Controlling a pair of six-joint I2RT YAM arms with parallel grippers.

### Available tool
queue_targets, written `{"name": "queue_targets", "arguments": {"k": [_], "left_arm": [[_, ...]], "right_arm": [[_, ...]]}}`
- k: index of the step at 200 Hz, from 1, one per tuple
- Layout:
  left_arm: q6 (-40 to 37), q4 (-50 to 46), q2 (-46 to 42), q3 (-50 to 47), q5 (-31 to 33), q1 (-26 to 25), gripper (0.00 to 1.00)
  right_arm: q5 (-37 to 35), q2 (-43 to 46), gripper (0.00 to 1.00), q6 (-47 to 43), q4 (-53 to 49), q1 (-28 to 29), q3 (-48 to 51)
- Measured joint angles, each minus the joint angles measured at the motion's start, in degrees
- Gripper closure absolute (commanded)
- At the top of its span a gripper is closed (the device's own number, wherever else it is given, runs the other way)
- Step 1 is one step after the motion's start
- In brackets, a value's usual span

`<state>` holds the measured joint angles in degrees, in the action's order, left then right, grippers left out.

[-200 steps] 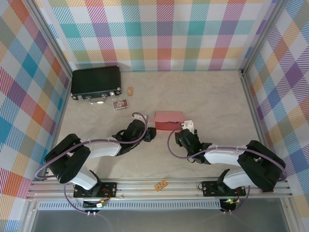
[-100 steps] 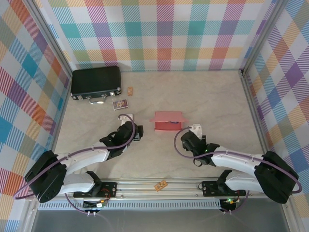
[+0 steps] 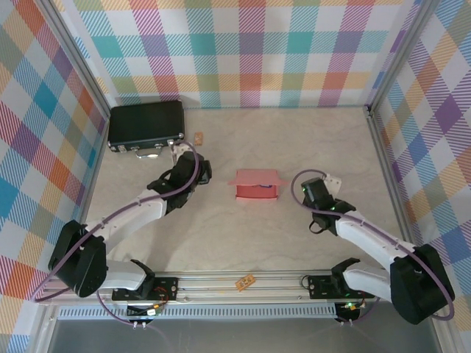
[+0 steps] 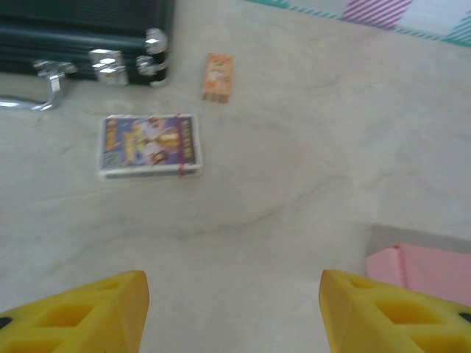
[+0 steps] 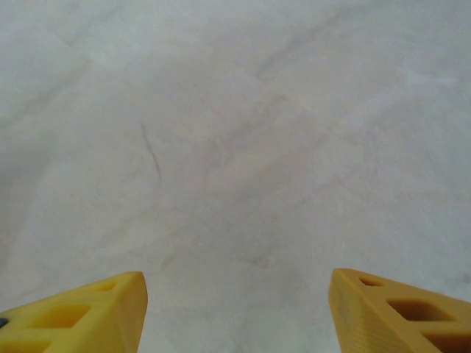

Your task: Fold the paper box

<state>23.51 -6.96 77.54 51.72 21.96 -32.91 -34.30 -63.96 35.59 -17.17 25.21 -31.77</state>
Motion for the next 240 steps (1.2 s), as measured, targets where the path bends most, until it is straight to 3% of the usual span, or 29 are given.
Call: {"name": "queue_targets", "arguments": {"k": [18, 49, 109, 138, 168, 240], "left_arm": [[-1.4, 1.4, 3.0, 3.3, -6.5, 0.5, 0.38], [-2.3, 3.0, 8.4, 7.9, -17.1, 0.5, 0.4], [-1.2, 4.0, 15.0, 9.3, -27.6, 0.5, 0.47], [-0.1, 4.0, 18.9, 9.6, -30.8, 0.5, 0.48], [1.3, 4.0, 22.2, 9.8, -32.9, 0.5, 0.55], [4.9, 5.3, 26.0, 9.6, -34.6, 0.4, 0.62]], "right_arm": [[6.2, -1.2, 0.34, -5.2, 2.8, -3.2, -4.0], [17.2, -5.7, 0.36, -13.0, 6.3, -3.8, -11.6], [34.9, -16.1, 0.4, -19.5, 8.1, -3.5, -18.2], [37.8, -19.2, 0.42, -20.1, 8.0, -3.0, -18.2], [38.9, -21.2, 0.46, -20.0, 8.0, -3.0, -18.2], [40.7, -28.0, 0.58, -20.0, 8.2, -3.0, -18.3]]}}
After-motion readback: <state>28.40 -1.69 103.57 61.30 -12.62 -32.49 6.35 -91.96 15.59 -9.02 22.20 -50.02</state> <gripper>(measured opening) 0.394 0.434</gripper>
